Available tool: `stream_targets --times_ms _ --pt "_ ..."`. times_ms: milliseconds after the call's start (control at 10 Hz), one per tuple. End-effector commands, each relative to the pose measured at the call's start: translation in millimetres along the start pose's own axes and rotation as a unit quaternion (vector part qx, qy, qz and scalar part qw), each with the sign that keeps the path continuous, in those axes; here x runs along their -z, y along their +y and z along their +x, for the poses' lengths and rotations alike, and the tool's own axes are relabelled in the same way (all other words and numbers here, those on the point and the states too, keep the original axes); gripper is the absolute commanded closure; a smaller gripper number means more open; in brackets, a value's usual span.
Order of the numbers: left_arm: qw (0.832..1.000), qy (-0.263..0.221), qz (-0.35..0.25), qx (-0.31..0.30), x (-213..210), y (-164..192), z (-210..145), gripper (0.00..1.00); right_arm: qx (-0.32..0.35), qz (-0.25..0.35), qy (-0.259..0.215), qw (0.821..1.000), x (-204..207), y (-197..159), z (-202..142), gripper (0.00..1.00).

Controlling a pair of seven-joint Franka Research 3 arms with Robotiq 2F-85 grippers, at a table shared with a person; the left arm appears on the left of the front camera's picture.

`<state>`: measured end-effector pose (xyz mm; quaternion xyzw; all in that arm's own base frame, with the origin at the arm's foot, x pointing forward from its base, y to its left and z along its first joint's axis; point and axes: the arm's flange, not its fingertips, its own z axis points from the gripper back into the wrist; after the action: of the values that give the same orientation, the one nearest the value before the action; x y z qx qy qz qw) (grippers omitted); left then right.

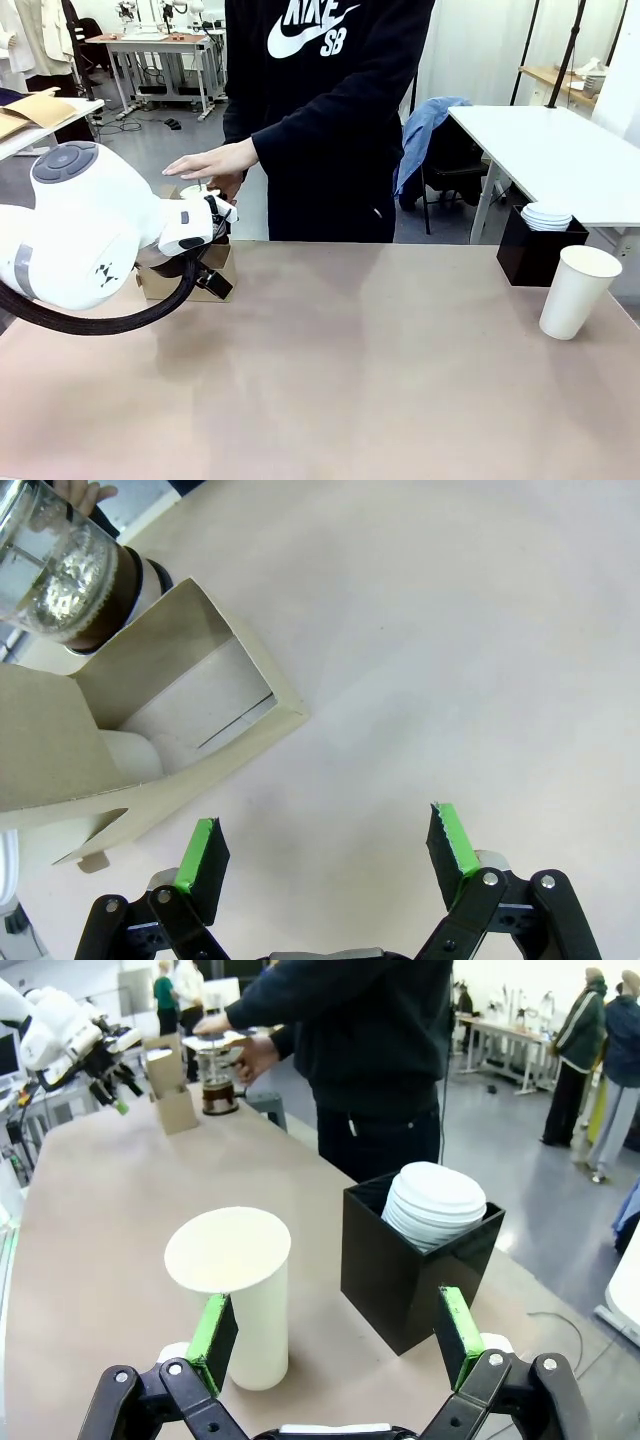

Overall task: Pour a drink into a cup and package it in a carrier.
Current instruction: Pick up the 600 ml Paper Cup and place it in the middle top area of the table.

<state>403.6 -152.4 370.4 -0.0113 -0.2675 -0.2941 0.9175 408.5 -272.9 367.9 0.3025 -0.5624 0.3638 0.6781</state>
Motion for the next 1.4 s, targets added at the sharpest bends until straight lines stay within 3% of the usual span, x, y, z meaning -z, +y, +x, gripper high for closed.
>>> stream_targets --times_ms 0,200,400,600,900,1300 --pt "1.000 0.000 -0.001 -0.001 0.0 0.4 -0.3 0.00 0.004 0.001 -0.003 1.000 1.6 -0.4 -7.1 0.00" --pt "1.000 0.000 -0.001 -0.001 0.0 0.4 -0.3 0.00 -0.030 0.015 -0.065 0.997 18.8 6.8 -44.3 0.00" --pt "1.000 0.000 -0.001 -0.001 0.0 0.4 -0.3 0.00 -0.035 0.043 -0.093 0.994 31.6 20.6 -50.2 0.00" --pt "1.000 0.000 -0.001 -0.001 0.0 0.4 -0.3 0.00 -0.045 0.087 -0.069 0.993 29.3 32.2 -78.4 0.00" --pt "1.000 0.000 -0.001 -0.001 0.0 0.4 -0.3 0.00 -0.038 0.107 -0.049 0.992 45.2 48.2 -84.9 0.00" --pt "1.000 0.000 -0.001 -0.001 0.0 0.4 -0.3 0.00 -0.027 0.081 -0.055 0.995 63.3 46.3 -88.8 0.00"
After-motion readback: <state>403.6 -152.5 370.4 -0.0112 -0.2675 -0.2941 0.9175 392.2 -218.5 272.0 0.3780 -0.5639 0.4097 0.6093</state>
